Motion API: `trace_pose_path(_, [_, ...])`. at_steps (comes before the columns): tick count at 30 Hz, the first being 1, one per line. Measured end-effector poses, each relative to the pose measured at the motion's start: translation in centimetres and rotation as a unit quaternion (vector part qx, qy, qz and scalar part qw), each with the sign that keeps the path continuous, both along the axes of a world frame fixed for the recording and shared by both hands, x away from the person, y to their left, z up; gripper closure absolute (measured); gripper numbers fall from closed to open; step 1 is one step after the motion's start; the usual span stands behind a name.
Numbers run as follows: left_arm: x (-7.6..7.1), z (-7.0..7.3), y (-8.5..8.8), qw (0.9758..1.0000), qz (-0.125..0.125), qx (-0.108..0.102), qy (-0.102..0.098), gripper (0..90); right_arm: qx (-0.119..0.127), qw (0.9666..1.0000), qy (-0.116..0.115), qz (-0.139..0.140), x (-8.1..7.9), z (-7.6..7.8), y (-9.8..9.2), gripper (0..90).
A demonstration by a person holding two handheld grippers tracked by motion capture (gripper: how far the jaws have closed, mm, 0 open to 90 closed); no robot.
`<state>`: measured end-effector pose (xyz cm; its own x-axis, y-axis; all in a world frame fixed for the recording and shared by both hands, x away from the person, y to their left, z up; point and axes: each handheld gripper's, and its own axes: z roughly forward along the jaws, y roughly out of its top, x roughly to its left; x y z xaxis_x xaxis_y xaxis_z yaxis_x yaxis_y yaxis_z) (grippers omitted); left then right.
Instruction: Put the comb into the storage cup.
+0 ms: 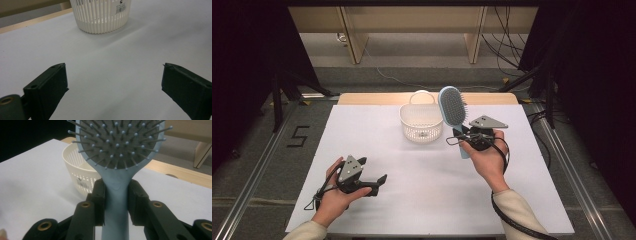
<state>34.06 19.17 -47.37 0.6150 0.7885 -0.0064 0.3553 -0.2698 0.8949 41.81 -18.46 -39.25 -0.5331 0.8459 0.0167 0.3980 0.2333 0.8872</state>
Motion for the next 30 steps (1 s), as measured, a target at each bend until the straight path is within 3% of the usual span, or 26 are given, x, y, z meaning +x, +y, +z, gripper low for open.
trace_pose_path(30, [0.01, 0.02, -0.11, 1.0, -0.002, 0.0, 0.0, 6.0, 0.011, 0.9999, -0.013, -0.001, 0.74, 0.74, 0.92, 70.7])
